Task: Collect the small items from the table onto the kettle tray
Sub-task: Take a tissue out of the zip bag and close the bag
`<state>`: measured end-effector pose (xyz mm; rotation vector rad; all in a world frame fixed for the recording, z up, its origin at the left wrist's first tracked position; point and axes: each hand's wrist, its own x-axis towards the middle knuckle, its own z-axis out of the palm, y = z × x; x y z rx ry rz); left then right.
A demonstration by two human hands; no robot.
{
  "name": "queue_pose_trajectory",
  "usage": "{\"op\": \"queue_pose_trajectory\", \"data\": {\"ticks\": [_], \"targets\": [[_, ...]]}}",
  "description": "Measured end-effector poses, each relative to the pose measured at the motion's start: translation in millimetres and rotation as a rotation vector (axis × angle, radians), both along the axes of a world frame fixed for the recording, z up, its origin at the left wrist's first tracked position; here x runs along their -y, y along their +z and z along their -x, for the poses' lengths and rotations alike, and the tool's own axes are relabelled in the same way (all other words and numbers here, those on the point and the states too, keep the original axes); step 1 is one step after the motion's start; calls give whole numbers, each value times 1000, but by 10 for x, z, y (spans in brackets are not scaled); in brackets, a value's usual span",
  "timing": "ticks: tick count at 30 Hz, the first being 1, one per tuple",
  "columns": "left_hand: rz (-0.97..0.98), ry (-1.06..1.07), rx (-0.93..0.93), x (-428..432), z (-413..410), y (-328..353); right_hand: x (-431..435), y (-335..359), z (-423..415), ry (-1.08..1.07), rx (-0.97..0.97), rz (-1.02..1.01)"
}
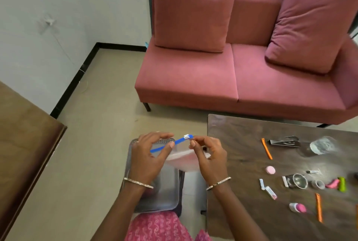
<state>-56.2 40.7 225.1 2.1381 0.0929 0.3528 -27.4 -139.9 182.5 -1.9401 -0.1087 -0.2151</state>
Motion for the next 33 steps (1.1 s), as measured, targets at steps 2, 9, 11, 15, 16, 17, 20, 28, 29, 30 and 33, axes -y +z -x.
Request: {"op": "queue_pose_trajectory", "data": {"ticks": [2,9,11,15,16,17,20,28,29,30,33], "targets": [[-21,-50,40,359,183,220,276,183,240,18,23,0],[-26,-182,78,1432,938,687,1176,736,1167,52,74,-72],[-8,-212,63,1649,1113,730,1421,793,1376,40,60,-97],[40,-267,49,2086,1391,791,1896,915,1746,6,63,-99],[47,-281,44,2174,1427,805,1978,937,1801,-15,73,-96],[43,-304,41,2280,1456,822,2074,963,1861,-43,89,-94],[4,-387,56,2558,1476,869,2328,1001,1987,-124,134,-71],[-197,-494,127,3124,1372,814,2918,1152,2087,-380,233,-44],[-206,-512,136,3182,1341,795,2985,1171,2086,-411,233,-49],[-216,-526,144,3240,1303,776,3057,1182,2078,-438,236,-48],[-280,-549,153,3385,1151,691,3298,1174,2021,-522,244,-35]]}}
